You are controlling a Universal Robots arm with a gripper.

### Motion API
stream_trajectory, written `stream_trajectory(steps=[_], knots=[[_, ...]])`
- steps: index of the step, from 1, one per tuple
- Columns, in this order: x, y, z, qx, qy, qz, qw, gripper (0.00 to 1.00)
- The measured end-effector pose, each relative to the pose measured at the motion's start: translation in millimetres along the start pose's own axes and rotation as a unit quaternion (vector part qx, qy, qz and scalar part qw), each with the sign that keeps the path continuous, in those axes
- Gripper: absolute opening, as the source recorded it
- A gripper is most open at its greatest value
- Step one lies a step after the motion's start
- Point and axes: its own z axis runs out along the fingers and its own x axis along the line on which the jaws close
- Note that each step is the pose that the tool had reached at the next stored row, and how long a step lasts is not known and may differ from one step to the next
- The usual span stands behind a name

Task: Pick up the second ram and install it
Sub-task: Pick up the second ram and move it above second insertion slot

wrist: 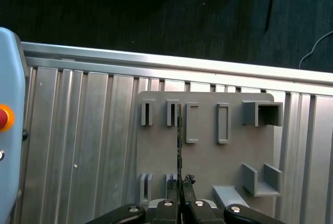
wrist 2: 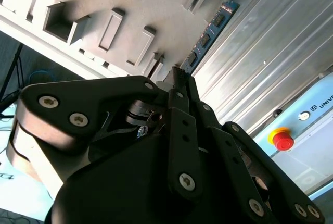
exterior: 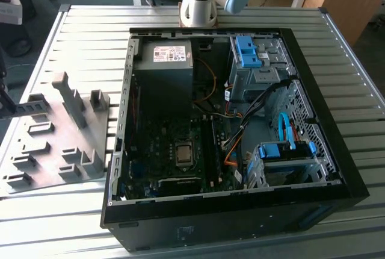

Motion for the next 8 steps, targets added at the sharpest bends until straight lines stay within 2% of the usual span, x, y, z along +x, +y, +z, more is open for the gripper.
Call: stream_trajectory(steps=[8], knots=[[-0.2,0.1,-14.2,0.0,0.0,0.0,1.0,0.14]])
